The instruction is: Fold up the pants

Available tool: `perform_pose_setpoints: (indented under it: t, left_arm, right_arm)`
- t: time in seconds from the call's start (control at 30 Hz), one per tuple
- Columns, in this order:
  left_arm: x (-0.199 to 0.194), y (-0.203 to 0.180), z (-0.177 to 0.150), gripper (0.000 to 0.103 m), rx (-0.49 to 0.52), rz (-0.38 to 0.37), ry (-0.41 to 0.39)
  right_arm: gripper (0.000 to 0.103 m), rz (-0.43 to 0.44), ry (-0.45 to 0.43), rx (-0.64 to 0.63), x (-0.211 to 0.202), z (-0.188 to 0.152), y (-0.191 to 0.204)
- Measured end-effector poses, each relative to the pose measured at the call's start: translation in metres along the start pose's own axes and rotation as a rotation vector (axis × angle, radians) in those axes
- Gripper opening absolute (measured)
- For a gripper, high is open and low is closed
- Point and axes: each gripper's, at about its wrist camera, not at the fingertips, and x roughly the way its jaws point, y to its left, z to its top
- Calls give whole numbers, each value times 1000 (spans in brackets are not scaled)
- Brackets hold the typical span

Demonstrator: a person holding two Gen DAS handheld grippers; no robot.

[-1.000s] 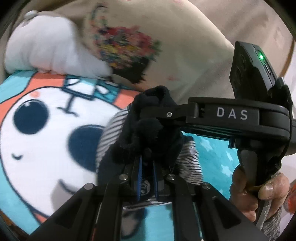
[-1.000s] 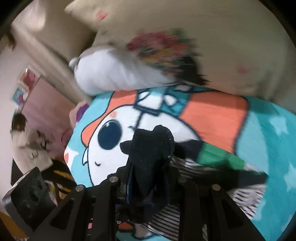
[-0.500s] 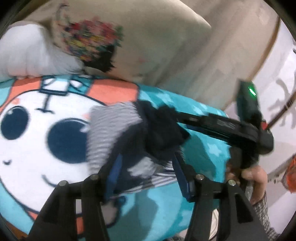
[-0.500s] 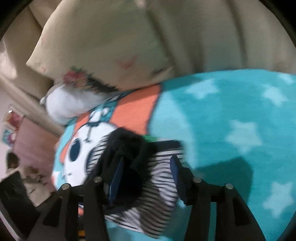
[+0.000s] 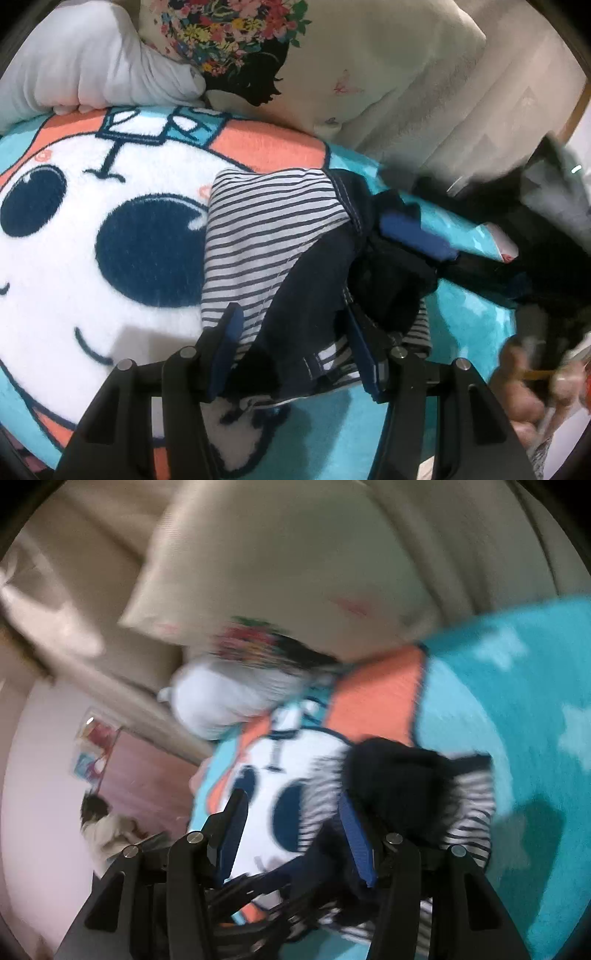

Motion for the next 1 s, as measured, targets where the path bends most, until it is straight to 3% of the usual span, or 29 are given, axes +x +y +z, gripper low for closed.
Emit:
perform_pose_setpoints:
  t: [0.07, 0.17, 0.27, 0.37, 0.47, 0.53, 0.6, 0.67, 0.73, 0.87, 1.0]
  left_arm:
    - [-2, 2, 0, 56, 6, -16, -3]
    - [0, 7, 0, 56, 0, -29, 4]
    - [-6, 9, -2, 56, -4, -32, 1]
    - [-24, 11, -8, 56, 2, -37, -26]
    - [-35, 15, -8, 64, 3, -23, -80]
    - [-35, 22, -7, 66, -18, 5, -87]
    - [-24, 31, -8, 67, -51, 5, -43]
    - [-16, 38, -10, 67, -71, 7, -2]
    - [-19, 41, -13, 67, -67, -2, -11]
    - [-34, 49, -17, 69, -78, -42, -43]
    - [-41, 71, -14, 75, -161, -92, -74]
  right_arm:
    - [54, -107, -44, 31, -6, -9, -20]
    - [48, -99, -81, 63, -19, -22, -36]
    - [51, -168, -115, 37, -32, -25, -24]
    - [53, -214, -204, -32, -49, -28, -9]
    - [53, -238, -260, -79, -56, -31, 3]
    - [53, -257, -262, -109, -52, -33, 8]
    - [53, -305, -232, -122, -41, -38, 8]
    - [56, -364, -166, -93, -25, -41, -4]
    - [61, -404, -122, -64, -16, -42, -15]
    - [65, -359, -135, -35, -27, -46, -23]
    - [72, -357, -194, -46, -49, -45, -22]
